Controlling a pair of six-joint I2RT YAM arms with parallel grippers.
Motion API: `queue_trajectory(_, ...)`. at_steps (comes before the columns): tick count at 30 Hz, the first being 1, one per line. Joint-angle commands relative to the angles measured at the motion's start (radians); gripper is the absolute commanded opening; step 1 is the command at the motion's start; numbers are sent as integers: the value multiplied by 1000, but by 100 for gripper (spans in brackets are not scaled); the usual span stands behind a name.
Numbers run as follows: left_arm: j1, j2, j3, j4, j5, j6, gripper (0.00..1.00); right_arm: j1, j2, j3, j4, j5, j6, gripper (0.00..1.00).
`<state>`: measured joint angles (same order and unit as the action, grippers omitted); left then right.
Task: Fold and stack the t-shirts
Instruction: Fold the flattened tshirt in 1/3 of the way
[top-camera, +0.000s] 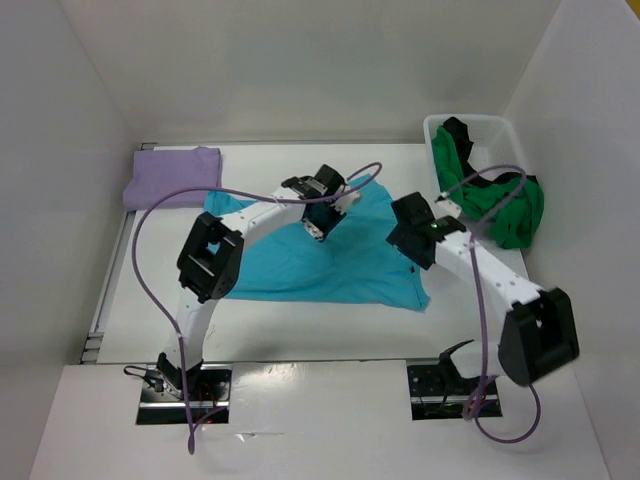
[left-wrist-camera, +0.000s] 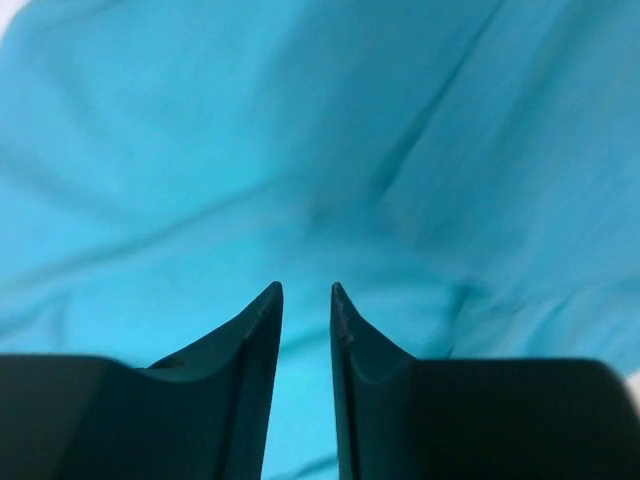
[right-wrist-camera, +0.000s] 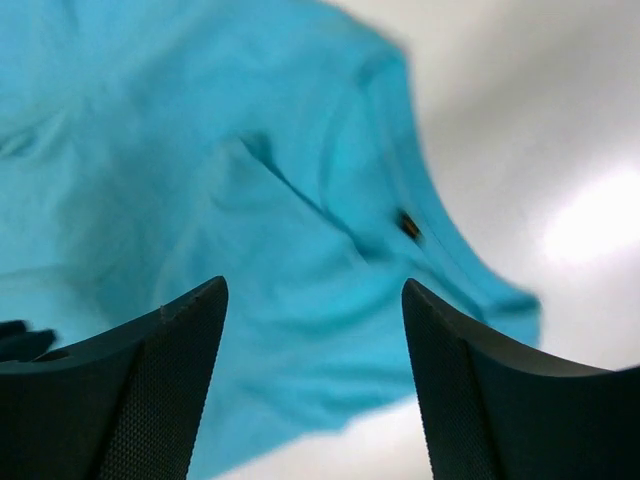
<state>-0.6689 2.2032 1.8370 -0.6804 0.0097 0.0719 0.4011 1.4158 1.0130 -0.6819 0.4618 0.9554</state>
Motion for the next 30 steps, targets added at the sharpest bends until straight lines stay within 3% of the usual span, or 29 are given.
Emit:
queue_trajectory(1,104,-174,-65,-53,-19,37,34,-5,-133,-126,-145,-73,176,77)
queue_trajectory(4,207,-275,-157,-76,-10,61,36,-5,-199,-240,-134,-132,288,78)
queue_trajectory(8,343,-442,-333,-94,-31,97,38,-5,-235,-315,-163,-101,443,84)
queue_trajectory(16,604,-608,-643,-82,-108,189,42,-28,-337,-434,-93,-133,499,87)
queue_trajectory(17,645,-622,-691,-67,-88,228,42,-44,-337,-444,-81,-144,499,83)
queue_trajectory(21,713,-634,-748,-47,-28,293,49,-53,-328,-444,-71,-144,490,83)
queue_trajectory(25,736,-579,-757,-47,9,330,54,-53,-252,-435,-51,-144,479,68)
queue_trajectory(30,767,-534,-725,-13,27,312,56,-53,-161,-392,-51,-144,447,64)
